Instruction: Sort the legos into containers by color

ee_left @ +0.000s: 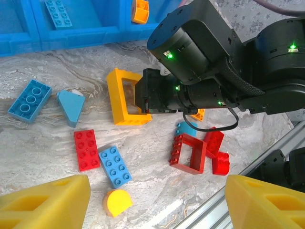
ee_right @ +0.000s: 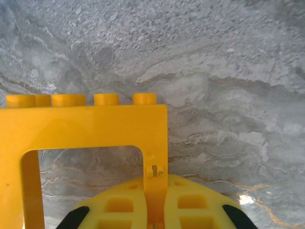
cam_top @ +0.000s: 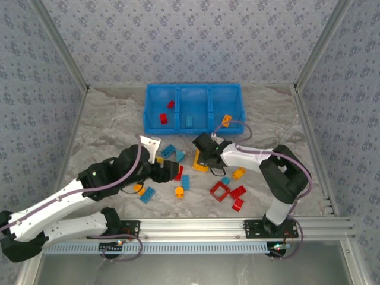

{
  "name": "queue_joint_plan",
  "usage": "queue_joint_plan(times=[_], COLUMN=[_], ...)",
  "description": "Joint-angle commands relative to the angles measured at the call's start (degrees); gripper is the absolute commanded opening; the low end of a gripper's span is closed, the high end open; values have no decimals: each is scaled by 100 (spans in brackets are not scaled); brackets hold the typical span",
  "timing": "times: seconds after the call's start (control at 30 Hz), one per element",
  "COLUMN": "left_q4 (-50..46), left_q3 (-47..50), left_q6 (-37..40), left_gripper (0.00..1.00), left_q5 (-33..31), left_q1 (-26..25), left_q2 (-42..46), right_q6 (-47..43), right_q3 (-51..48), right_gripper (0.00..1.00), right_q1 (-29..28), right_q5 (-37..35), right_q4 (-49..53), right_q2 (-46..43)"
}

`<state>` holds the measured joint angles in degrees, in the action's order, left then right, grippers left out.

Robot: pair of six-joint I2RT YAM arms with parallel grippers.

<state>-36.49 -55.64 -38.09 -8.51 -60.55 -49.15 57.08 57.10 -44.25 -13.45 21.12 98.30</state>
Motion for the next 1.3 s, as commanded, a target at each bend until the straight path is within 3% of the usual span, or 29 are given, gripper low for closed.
queue_joint_plan(times=[0.0,0.2,0.3,0.5,0.67,0.83,1.27], left_q4=[229,692,811,1229,1357,1350,445], left_q3=[-95,-598,-936,-1286,-1485,-1887,-4117], left_q6=[-101,58,182,283,470,771,1664], left_gripper=[75,74,74,74,75,75,75], left_q5=[-134,-306,-441,-1130,-1663,-1726,-2054], left_q1=[-99,-429,-466,-501,-515,-519,-1006], left_q2=[-132,-759,-1119,-1466,-1649,-2046,-4142], right_q6=[-229,-1475,-2430,-3486,-3821,-4020,-4030], right_q3=[41,424,1029,2636,4008,5087,6812], right_gripper=[8,8,8,6,5,5,5], right_q1=[74,802,1401,2224,2458,2614,2829], right_q5=[-634,-1159,-1090,-635,-383,-116,152], right_q4=[589,1502,1528,1147,1141,1159,1886], right_q2=[-487,-1507,-1423,-90,1233,2344,3832])
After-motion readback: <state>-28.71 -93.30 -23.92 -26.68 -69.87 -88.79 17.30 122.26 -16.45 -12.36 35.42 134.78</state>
